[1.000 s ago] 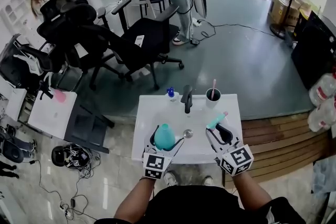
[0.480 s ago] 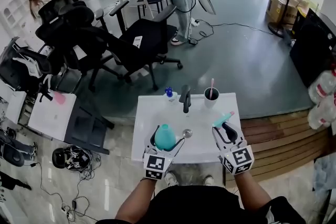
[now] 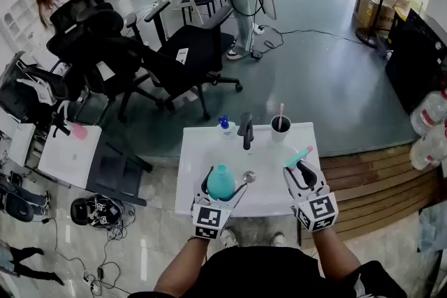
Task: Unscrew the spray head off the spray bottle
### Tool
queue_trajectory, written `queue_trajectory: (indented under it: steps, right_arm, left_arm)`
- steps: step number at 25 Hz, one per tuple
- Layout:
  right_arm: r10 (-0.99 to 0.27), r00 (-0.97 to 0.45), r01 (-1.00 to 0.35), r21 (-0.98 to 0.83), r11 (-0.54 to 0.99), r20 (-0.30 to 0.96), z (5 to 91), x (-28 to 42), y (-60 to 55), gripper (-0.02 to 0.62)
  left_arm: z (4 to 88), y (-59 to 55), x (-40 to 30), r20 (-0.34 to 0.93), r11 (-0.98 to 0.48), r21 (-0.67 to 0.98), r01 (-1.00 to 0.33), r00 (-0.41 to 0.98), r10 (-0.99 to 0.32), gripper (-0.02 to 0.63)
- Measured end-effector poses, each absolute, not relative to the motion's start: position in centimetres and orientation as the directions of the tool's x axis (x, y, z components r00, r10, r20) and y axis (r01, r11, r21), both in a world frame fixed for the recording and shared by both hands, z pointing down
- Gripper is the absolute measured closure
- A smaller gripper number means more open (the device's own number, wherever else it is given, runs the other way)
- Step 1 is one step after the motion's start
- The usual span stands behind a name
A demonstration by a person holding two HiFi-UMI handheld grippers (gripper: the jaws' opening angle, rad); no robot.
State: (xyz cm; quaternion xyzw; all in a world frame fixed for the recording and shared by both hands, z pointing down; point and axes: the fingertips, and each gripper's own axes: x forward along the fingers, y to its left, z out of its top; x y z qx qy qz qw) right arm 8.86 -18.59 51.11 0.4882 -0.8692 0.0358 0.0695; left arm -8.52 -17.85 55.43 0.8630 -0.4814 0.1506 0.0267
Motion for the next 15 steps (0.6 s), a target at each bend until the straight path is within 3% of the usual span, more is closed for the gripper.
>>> queue_trajectory:
  steps: [15]
  right_arm:
    - [-0.842, -0.525, -0.849, -0.006, 0.528, 0.123, 50.55, 8.63, -18.88, 0.456]
  left_arm:
    - [54.91, -18.14, -8.34, 0.272, -0.537, -0.100, -0.837, 0.497, -0.824, 0.141]
